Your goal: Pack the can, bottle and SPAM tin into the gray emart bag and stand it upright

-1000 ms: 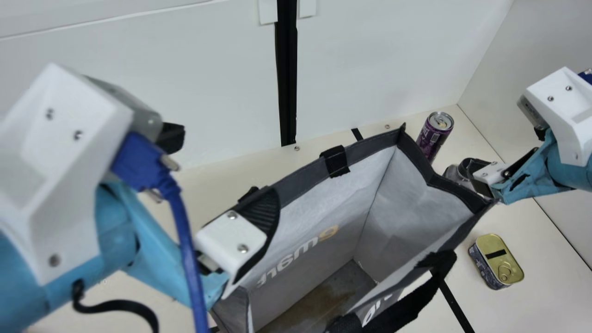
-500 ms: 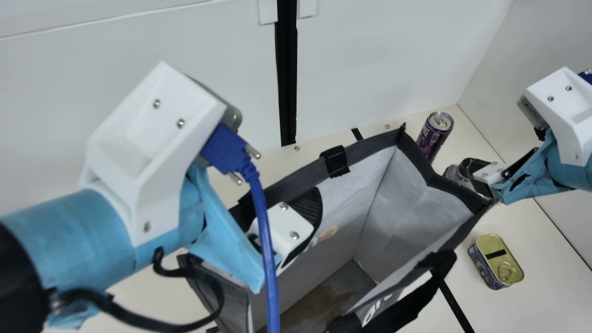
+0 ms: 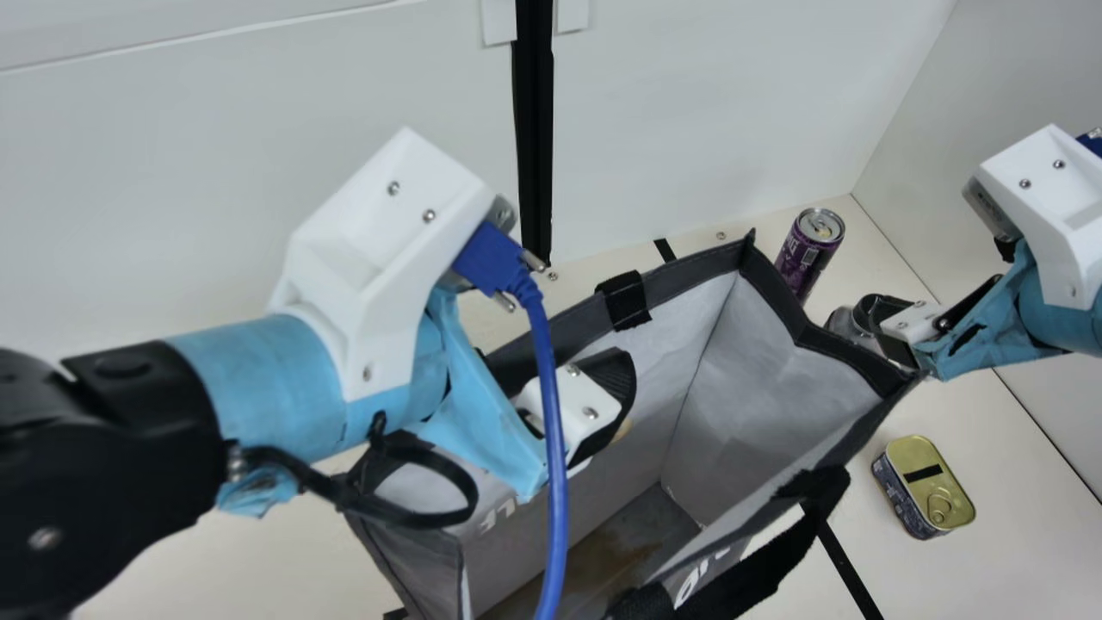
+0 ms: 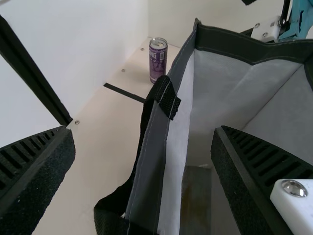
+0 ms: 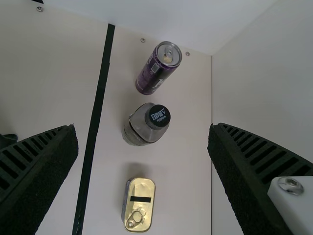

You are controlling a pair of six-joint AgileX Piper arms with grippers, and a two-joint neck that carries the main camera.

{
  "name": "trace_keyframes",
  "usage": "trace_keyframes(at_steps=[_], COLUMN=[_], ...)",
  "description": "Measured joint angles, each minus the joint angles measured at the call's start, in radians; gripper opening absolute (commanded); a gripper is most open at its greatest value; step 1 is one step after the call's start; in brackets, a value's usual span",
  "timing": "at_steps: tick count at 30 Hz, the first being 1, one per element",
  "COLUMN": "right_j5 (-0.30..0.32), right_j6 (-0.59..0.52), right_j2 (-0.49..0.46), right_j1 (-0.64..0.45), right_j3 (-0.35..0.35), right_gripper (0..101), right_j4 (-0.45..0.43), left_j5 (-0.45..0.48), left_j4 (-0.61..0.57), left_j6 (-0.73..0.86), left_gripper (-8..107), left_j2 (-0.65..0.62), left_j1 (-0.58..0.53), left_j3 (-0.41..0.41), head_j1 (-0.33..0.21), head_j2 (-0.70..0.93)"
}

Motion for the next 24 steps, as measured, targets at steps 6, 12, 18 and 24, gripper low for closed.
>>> trace_keyframes(at_steps=[6,12,18,24], right_j5=[0.0,0.0,0.0,0.0], right_j6=[0.0,0.0,0.0,0.0], right_j2=[0.0,0.0,0.0,0.0], right_j1=[0.0,0.0,0.0,0.0], right_j3=[0.0,0.0,0.0,0.0], right_gripper=[95,95,95,95], right_j4=[0.0,0.0,0.0,0.0], left_j5=[0.0,0.0,0.0,0.0], left_j4=[-0.037,-0.066,-0.081,-0.081], left_j6=[0.014,0.026,0.035,0.037], left_gripper=[90,90,83,43], left_j2=[0.024,0.038,0.05,0.055], left_j1=[0.006,0.006,0.002,0.002], left_j3=[0.016,0.039,0.054,0.067], head_j1=[0.0,0.0,-0.002,0.0], head_j2=[0.0,0.0,0.0,0.0])
